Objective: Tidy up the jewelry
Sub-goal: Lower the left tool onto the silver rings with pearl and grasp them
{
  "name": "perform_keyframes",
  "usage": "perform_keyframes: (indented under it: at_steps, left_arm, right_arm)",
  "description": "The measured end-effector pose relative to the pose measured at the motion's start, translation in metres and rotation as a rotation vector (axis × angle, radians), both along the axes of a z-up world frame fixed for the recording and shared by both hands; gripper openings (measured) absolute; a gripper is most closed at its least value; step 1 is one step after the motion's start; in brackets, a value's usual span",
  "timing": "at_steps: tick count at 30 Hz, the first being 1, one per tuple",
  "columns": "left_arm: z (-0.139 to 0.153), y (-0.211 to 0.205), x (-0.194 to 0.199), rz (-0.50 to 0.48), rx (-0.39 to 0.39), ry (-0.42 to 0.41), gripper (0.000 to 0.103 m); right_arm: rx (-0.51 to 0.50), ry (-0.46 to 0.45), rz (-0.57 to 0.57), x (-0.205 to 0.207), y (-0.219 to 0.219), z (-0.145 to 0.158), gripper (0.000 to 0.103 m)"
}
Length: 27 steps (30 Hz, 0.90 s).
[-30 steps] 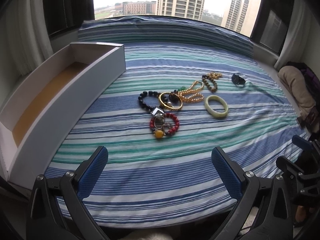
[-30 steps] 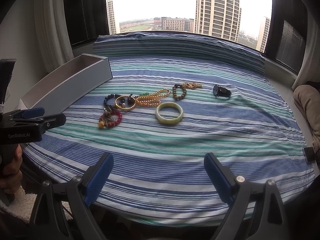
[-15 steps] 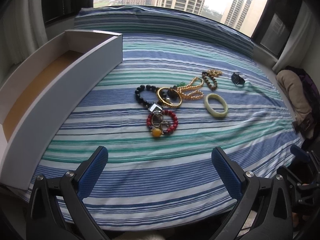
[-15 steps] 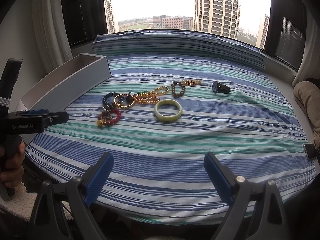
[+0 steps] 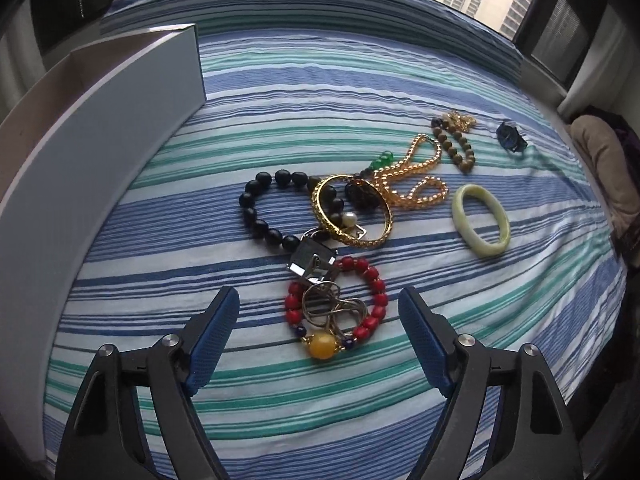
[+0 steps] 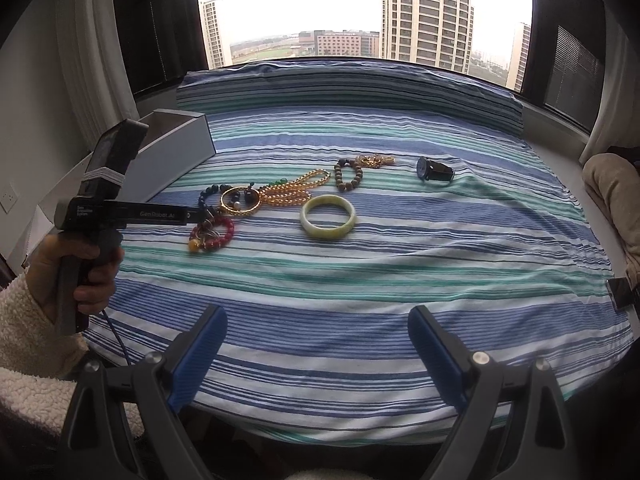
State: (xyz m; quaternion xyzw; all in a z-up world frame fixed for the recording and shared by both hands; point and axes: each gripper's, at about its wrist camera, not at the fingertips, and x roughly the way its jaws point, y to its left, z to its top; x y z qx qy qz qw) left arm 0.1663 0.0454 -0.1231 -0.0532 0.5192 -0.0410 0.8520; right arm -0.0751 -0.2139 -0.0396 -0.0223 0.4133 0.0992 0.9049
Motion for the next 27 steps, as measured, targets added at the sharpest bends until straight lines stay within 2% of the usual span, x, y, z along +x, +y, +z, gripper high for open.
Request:
perform_keyframes:
  at_steps: [2,9,14,19,27]
  left_arm:
    - [-0.011,-0.003,0.011,0.002,0.023,0.015,0.076]
    - [-0.026,-0.012,0.021,-0.014,0.066,0.032,0.035]
    - [-0.021,-0.005,0.016,-0.006,0.027,0.026,0.034]
    - [0.003,0.009,-0.003,0.012,-0.020,-0.012,0.034]
    - [0.055,0.041,-0.047,0.049,-0.044,-0.087,0.034]
  right_arm:
    - [0.002,0.006,-0.008,0.002,-0.002,-0.001,0.094]
    - [0.003,0.022,-0.024,0.011,-0.006,-0.006,0.094]
    - [-0.002,0.022,-0.023,0.016,-0.004,-0.006,0.094]
    - [-0.010,0.007,0.007,0.030,0.001,0.000,0.094]
    - [0.014,0.071,0.164,0.080,0.043,-0.017,0.094]
